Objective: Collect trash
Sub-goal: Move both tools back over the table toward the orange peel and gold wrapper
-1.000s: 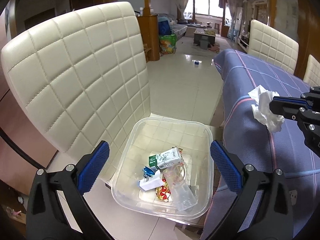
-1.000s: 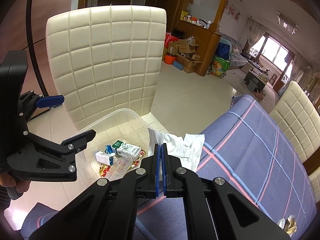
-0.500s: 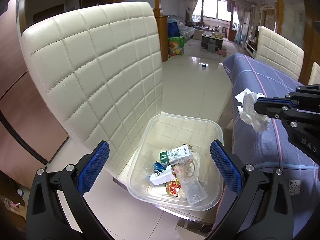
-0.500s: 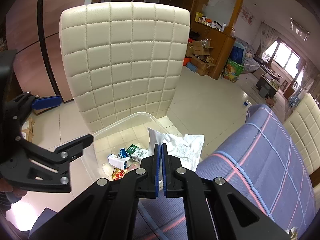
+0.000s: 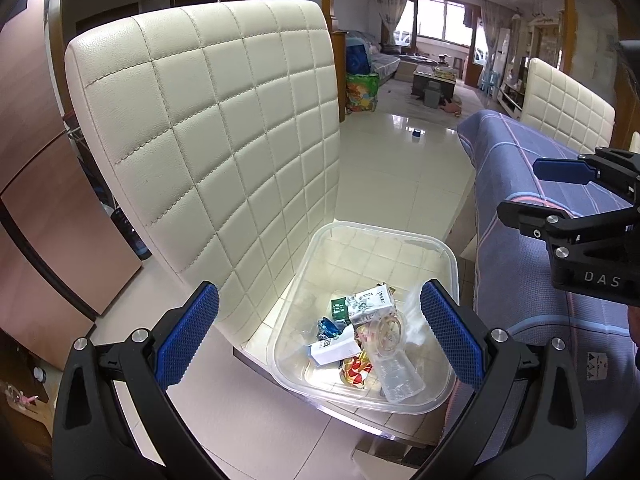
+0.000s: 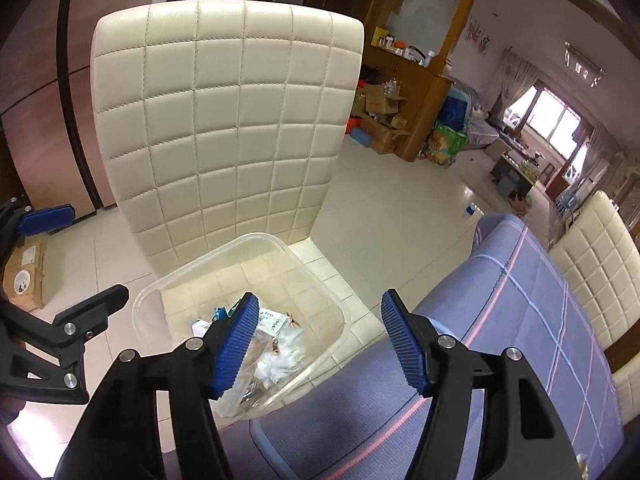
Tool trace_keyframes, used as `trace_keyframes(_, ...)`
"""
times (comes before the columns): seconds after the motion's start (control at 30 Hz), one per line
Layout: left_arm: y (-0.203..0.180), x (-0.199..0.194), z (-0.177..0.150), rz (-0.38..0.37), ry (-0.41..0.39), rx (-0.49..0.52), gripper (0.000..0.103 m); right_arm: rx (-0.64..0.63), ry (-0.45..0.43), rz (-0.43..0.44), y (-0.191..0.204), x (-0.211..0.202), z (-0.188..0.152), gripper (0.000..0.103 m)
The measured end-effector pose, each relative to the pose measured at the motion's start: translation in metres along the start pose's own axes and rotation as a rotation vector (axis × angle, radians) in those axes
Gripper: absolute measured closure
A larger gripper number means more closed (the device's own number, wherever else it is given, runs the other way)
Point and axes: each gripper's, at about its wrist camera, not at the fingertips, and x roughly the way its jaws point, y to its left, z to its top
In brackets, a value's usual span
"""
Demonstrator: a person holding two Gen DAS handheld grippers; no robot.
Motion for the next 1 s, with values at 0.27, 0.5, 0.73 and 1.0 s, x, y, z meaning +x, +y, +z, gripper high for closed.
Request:
trace_keyframes(0.27, -0.022, -0.019, 0.002, -0.029, -0.021, 0.046, 0.004, 0.027, -0.007, -0.013, -0.011, -0.026, -0.011, 0.041)
trace_keyframes(0.5, -0.061, -0.045, 0.002, -0.078, -0.036, 0.115, 0.004, 0.072, -0.017, -0.066, -0.033, -0.066, -0.042, 0.041)
trace_keyframes(0.73, -0.126, -0.073, 0.003, -0.165, -0.056, 0.203, 0.004, 0.149, 0.007, -0.146, -0.074, -0.111, -0.096, 0.041)
trace_keyframes(1.0, -0.212, -0.087, 0.005, -0.271, -0.054, 0.253, 0.004, 0.309, 0.052, -0.255, -0.151, -0.154, -0.178, 0.040)
